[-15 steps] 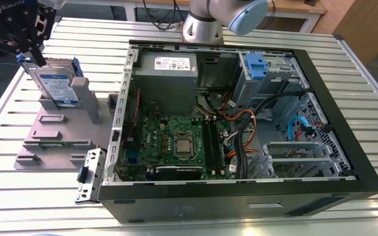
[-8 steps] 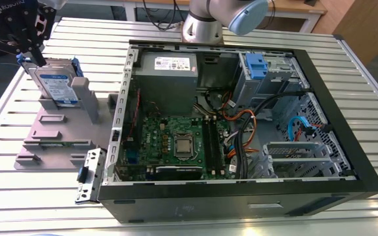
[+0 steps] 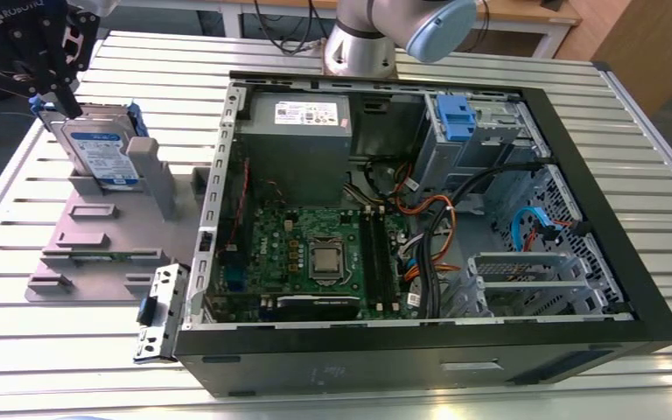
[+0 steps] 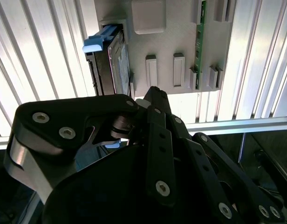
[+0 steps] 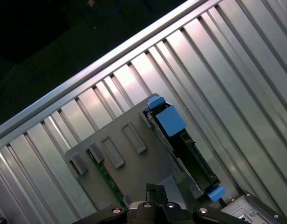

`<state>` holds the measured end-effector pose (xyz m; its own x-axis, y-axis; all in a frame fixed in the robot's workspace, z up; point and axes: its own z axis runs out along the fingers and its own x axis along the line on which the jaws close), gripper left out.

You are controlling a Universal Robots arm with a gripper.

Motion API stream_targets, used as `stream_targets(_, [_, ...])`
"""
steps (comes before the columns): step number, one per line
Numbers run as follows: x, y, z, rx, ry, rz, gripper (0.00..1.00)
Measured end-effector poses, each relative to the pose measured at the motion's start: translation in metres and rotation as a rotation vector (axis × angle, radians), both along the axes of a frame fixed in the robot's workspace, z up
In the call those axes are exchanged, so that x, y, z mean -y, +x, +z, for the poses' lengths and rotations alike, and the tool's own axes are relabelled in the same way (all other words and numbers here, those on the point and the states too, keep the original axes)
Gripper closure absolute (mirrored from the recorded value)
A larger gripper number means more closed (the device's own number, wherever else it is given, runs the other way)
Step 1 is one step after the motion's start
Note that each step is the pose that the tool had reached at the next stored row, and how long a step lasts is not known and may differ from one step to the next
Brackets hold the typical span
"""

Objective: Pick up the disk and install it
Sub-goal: 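Pick up the disk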

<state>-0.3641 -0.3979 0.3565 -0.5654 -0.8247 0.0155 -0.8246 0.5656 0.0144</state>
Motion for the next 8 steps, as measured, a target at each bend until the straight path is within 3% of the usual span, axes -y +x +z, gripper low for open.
stream_targets(8, [0.0000, 0.0000, 0.0000, 0.0000, -0.0002, 0.007, 0.89])
